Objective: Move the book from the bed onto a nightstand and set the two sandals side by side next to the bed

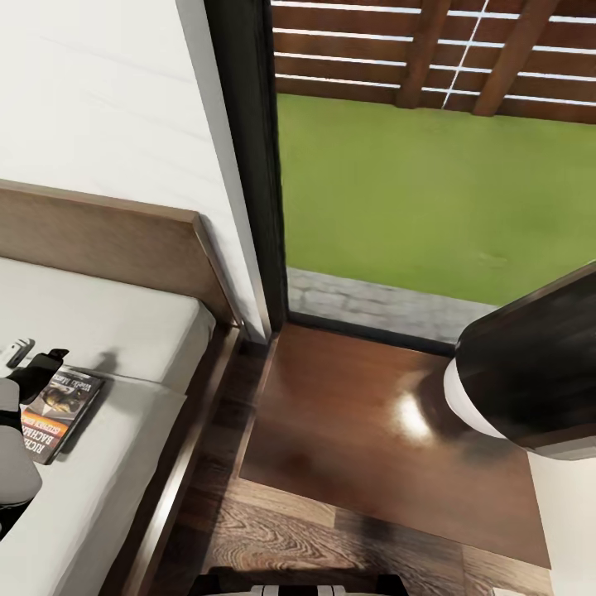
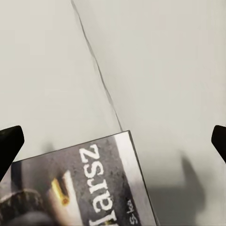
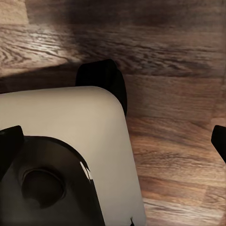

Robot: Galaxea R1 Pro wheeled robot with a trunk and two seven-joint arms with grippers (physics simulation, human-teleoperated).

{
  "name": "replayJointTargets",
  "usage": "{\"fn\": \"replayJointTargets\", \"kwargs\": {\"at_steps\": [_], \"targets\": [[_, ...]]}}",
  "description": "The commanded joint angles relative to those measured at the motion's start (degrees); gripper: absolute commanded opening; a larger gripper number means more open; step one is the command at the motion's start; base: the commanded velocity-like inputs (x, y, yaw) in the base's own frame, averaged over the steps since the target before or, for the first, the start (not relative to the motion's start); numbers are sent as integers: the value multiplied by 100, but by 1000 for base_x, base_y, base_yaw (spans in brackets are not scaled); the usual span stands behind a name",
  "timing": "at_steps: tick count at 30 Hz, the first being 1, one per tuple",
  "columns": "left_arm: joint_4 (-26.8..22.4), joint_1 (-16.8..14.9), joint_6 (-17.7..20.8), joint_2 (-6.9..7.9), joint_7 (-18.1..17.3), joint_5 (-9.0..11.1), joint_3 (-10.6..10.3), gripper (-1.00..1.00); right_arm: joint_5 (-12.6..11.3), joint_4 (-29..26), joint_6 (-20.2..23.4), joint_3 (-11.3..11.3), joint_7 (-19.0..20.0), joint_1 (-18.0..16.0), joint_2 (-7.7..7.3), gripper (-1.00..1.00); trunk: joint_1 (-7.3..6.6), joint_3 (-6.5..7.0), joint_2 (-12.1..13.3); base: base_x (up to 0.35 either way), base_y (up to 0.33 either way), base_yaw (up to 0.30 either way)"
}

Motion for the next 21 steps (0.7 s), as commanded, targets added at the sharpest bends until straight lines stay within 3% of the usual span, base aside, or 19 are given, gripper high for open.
{"fn": "replayJointTargets", "kwargs": {"at_steps": [1,8,21], "targets": [[-4,-5,37,-3,-14,32,26,100,-34,9,-3,-17,30,-2,-1,100,0,-3,-2,0,0,0],[5,-5,37,-5,-17,32,26,100,-34,9,-3,-17,30,-2,-1,100,0,-3,-2,-131,0,0],[5,-5,37,-5,-14,32,26,100,-34,9,-3,-18,30,-1,-1,100,0,-3,-2,-12,0,0]]}}
